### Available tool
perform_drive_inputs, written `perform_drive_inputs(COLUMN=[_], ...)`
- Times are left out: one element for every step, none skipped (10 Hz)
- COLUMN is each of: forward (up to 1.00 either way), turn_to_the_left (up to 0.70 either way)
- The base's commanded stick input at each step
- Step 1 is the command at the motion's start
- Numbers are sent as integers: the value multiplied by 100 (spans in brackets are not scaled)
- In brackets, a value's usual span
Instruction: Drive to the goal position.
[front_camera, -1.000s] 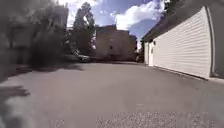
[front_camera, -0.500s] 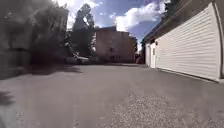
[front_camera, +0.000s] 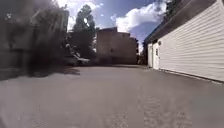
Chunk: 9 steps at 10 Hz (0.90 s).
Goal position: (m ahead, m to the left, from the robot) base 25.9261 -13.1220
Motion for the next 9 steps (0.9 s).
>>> perform_drive_inputs(forward=[85, 85, 85, 85, 85, 85, 85, 85, 85], turn_to_the_left=[0, 0, 0, 0, 0, 0, 0, 0, 0])
